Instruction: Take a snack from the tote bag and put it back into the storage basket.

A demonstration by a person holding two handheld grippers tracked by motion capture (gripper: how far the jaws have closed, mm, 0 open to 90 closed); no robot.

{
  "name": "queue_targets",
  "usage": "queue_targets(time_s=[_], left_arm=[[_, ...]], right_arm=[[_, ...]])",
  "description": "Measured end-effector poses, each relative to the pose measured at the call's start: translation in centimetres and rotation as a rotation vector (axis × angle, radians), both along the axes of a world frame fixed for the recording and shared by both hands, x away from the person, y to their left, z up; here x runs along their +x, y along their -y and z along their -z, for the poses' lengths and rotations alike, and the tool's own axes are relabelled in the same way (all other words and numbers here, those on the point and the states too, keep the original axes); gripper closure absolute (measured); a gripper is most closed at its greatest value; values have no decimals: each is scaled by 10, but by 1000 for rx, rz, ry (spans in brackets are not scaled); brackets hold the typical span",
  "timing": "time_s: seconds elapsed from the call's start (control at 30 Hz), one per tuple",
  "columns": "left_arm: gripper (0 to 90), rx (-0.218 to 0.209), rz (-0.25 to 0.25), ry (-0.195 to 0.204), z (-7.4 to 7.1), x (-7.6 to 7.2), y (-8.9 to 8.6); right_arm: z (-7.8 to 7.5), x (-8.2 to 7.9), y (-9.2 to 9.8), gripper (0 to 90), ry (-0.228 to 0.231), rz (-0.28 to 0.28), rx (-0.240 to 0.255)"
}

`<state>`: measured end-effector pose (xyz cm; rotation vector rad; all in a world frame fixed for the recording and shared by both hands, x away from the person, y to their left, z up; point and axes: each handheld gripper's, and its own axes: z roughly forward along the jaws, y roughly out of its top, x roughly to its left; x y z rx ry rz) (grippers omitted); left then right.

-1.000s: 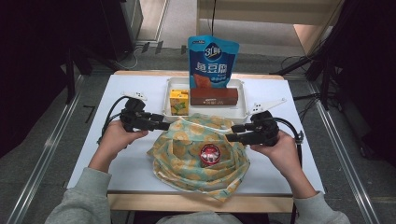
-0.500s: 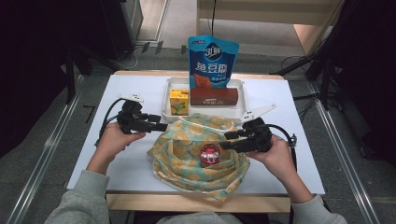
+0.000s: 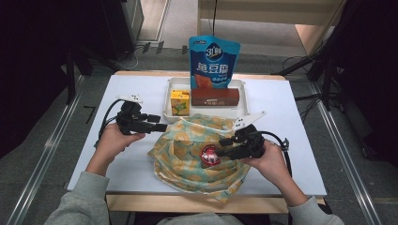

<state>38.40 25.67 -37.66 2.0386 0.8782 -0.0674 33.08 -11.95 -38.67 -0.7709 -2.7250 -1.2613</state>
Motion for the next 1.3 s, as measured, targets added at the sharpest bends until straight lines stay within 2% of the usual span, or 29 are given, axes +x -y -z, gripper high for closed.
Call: queue_targets(time_s=[0.53, 0.9, 1.2, 1.3], left_arm=[[363, 6, -9, -2, 2, 2, -1], [363, 8, -9, -4, 2, 2, -1], [362, 8, -8, -5, 3, 3, -1], [362, 8, -8, -5, 3, 3, -1]], right_arm=[[17, 1, -12, 338, -12, -12, -41], [26, -1, -19, 297, -9, -14, -37], [32, -3, -25, 256, 12, -15, -63], [36, -4, -28, 239, 6, -15, -80]])
